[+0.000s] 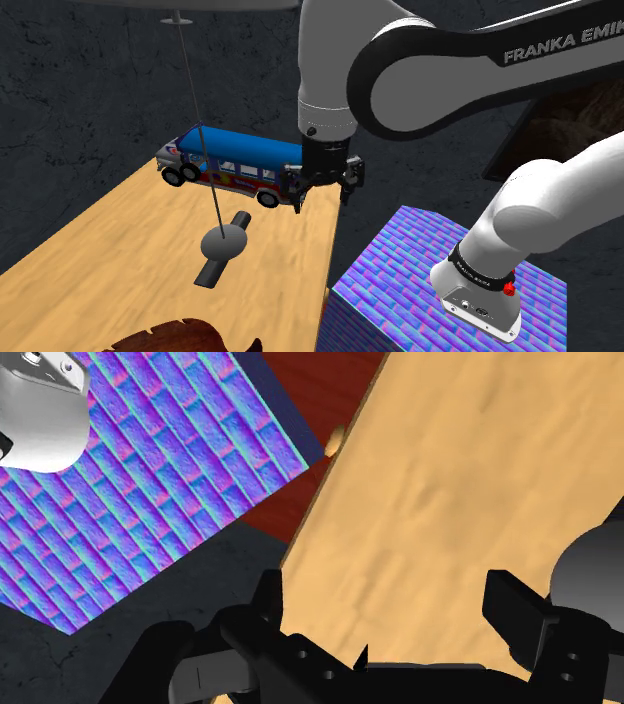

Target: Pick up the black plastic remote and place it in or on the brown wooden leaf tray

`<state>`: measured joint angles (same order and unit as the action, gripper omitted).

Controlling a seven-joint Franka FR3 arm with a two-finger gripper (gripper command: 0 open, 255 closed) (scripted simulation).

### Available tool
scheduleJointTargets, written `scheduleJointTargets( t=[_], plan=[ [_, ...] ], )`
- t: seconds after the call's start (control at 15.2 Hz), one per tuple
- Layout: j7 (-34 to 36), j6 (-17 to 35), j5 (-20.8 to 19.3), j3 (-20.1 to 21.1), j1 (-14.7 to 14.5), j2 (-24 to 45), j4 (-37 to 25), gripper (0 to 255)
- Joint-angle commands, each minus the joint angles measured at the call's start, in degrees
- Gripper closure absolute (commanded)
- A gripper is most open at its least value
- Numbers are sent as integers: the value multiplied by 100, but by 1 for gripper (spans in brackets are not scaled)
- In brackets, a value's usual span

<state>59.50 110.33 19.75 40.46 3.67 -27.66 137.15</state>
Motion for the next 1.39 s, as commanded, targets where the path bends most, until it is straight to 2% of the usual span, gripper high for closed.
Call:
scheduleJointTargets(
  t=[0.0, 0.26, 0.4, 0.53, 0.59, 0.73, 0.99, 1.06, 1.32],
  plan=[
    [618, 293, -86, 421, 188, 440, -218, 0],
    [1965, 784, -700, 1284, 691, 1522, -791, 0],
    [2811, 985, -1312, 1719, 943, 2237, -1125, 0],
    [3803, 1093, -2182, 1993, 1010, 3109, -1506, 0],
    [4292, 1094, -2636, 1982, 894, 3552, -1719, 0],
    [5087, 1031, -3341, 1697, 431, 4288, -2178, 0],
    [6145, 817, -4167, 1003, -526, 5380, -3198, 0],
    [6241, 788, -4232, 921, -634, 5494, -3330, 0],
    [6328, 1021, -4374, 815, -702, 5640, -3206, 0]
  ],
)
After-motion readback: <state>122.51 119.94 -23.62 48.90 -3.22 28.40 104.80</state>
